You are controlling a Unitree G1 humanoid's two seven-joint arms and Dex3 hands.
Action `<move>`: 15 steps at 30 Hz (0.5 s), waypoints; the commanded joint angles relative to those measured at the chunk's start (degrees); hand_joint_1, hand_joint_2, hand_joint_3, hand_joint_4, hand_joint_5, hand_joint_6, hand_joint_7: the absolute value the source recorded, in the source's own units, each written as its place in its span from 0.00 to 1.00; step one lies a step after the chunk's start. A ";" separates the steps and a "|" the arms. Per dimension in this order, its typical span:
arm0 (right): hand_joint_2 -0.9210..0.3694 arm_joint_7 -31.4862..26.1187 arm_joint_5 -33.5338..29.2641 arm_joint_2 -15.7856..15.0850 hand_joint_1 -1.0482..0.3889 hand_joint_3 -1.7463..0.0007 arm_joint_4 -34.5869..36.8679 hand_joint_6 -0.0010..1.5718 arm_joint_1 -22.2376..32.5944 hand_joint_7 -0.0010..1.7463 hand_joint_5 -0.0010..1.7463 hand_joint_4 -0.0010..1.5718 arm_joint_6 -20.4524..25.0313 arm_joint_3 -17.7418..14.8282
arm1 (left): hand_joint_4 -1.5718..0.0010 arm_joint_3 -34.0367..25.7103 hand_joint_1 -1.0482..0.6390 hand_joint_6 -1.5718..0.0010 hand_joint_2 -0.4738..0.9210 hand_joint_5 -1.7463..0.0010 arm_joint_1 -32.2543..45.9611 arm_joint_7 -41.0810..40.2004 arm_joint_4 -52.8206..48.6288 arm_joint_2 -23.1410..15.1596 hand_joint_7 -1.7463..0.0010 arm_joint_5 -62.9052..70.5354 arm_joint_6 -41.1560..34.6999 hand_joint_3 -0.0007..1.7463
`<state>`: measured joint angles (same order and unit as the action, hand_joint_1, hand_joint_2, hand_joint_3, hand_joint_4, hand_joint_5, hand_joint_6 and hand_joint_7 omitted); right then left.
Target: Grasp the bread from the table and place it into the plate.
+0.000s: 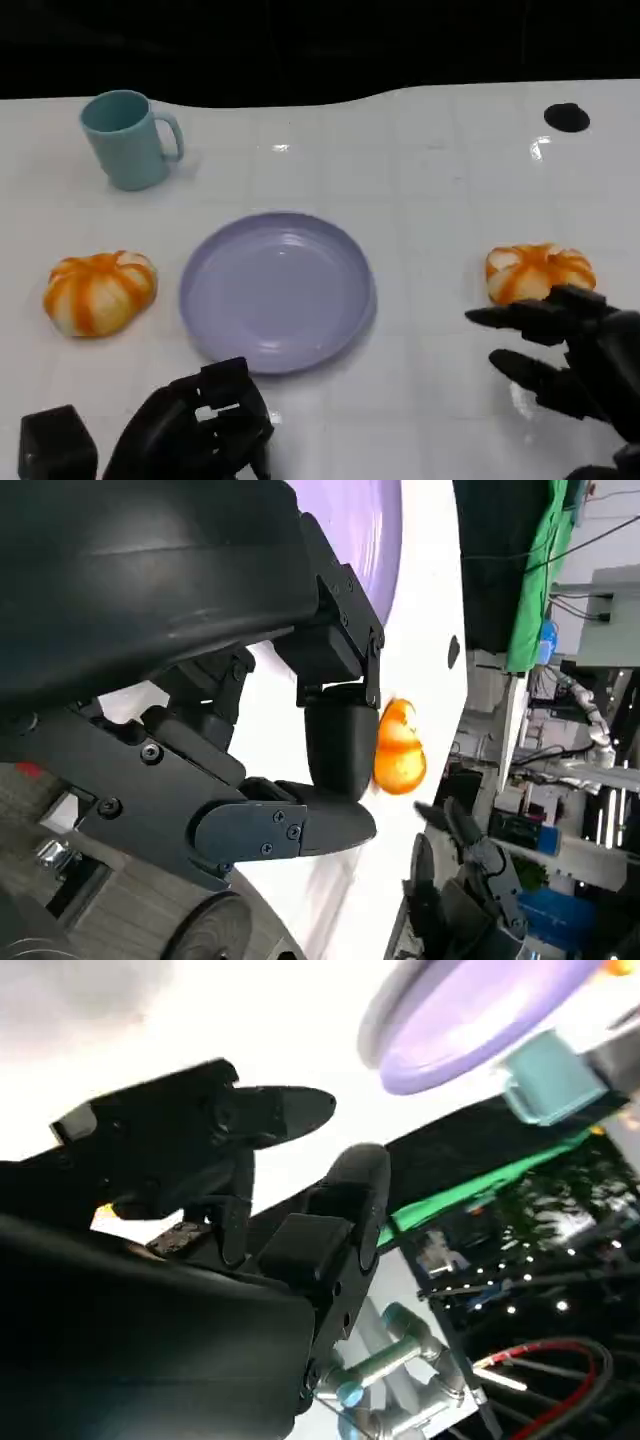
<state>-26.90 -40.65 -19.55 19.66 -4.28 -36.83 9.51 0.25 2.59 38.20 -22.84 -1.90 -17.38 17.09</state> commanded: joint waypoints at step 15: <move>0.00 12.74 -7.99 -6.57 0.35 0.98 -13.20 0.19 -1.65 0.00 0.21 0.05 23.19 0.19 | 0.50 -0.15 0.28 0.52 0.84 0.00 -0.34 -0.05 -0.11 -0.44 0.18 0.38 0.21 0.34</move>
<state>-17.57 -47.98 -24.65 8.59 -4.81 -16.53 9.54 0.35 2.58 38.19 -22.84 -1.72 -17.25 17.09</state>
